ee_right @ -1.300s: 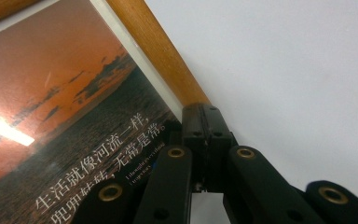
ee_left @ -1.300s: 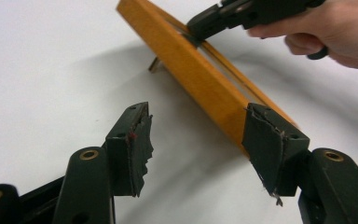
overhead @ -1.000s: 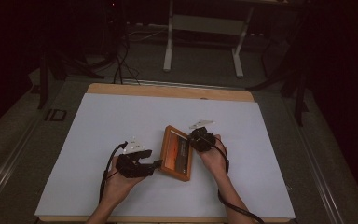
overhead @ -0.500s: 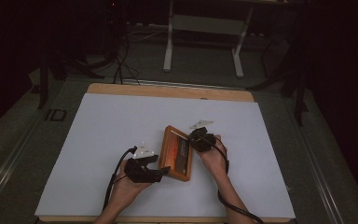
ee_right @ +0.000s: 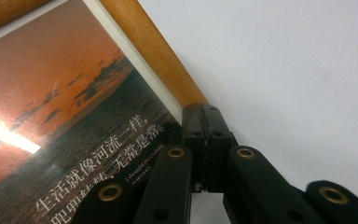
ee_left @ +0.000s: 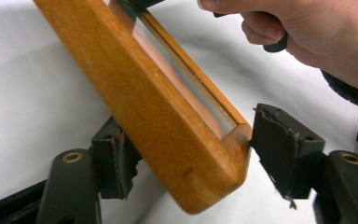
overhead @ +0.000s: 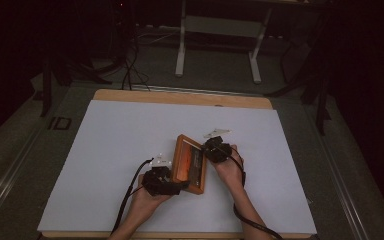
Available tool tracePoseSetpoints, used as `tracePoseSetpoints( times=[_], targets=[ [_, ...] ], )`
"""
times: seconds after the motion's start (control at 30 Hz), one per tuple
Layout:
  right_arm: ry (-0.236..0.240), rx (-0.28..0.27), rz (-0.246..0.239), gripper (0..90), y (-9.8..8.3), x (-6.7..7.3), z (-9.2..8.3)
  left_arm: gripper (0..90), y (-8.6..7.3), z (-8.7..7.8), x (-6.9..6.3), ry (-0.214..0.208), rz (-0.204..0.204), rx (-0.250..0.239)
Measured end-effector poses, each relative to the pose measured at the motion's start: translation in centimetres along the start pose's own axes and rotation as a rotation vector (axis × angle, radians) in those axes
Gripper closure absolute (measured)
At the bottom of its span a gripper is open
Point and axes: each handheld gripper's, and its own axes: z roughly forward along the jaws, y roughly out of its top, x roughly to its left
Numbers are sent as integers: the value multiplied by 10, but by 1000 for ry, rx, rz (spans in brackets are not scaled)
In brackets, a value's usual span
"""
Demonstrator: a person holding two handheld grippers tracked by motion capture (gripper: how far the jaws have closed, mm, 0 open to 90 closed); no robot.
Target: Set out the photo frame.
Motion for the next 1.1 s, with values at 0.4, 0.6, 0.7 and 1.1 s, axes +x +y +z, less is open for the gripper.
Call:
tracePoseSetpoints(
  times=[0.4,0.6,0.7,1.1],
  targets=[
    [2,-6,0,895,-1,-1,0,464,2,-1,4,-29,-87,-16],
    [-7,-3,-2,820,-2,-3,-3,475,5,-1,1,-20,-81,-8],
    [-8,-8,7,786,-4,-5,-7,485,7,0,1,-18,-75,-4],
    [11,-40,21,692,-20,-14,-30,561,17,2,-9,-5,-55,3]
  ],
)
